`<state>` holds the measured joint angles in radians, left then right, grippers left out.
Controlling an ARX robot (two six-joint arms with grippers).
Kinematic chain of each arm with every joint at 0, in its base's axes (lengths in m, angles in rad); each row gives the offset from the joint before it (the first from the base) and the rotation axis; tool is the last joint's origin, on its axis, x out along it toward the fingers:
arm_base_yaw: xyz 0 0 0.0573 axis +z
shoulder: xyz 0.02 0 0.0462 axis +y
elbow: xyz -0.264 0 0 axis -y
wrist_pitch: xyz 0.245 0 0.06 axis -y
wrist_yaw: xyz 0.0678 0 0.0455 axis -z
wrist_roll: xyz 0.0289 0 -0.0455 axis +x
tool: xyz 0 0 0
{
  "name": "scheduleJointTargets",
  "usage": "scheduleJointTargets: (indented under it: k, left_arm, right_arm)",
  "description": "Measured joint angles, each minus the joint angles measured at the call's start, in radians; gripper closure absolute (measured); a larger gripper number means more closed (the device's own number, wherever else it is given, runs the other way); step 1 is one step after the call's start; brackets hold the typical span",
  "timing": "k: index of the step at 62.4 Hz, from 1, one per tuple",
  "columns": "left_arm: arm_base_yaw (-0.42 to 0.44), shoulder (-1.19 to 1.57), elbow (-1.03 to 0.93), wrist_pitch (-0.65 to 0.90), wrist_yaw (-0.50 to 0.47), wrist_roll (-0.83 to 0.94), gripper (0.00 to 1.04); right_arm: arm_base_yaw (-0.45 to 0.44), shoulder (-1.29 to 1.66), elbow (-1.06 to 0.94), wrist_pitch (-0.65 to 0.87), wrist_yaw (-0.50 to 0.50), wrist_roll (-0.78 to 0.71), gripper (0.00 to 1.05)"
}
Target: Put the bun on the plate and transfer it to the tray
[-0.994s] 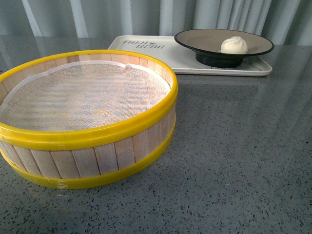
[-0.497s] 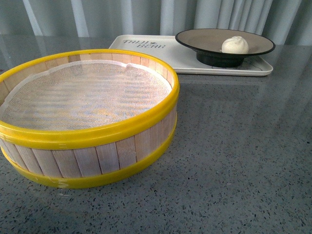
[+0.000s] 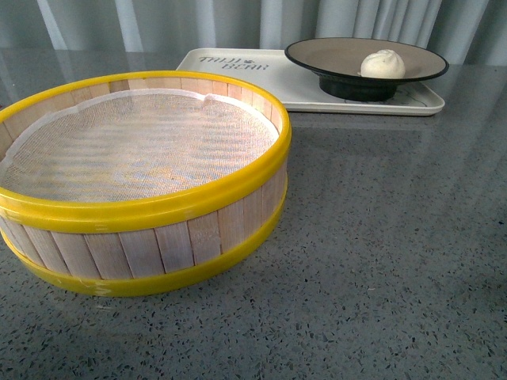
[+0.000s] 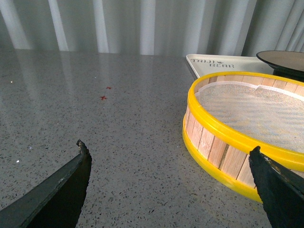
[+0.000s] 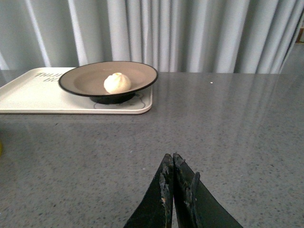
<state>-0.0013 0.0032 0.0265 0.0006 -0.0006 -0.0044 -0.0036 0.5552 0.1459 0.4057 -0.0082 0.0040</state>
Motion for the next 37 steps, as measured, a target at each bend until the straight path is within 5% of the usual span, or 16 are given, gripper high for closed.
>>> scheduleJointTargets:
  k: [37]
  left_arm:
    - [0.0,0.0,0.0,0.0,0.0,0.0,0.07]
  right_arm:
    - [0.001,-0.214,-0.101,-0.112,0.008,0.0,1.03]
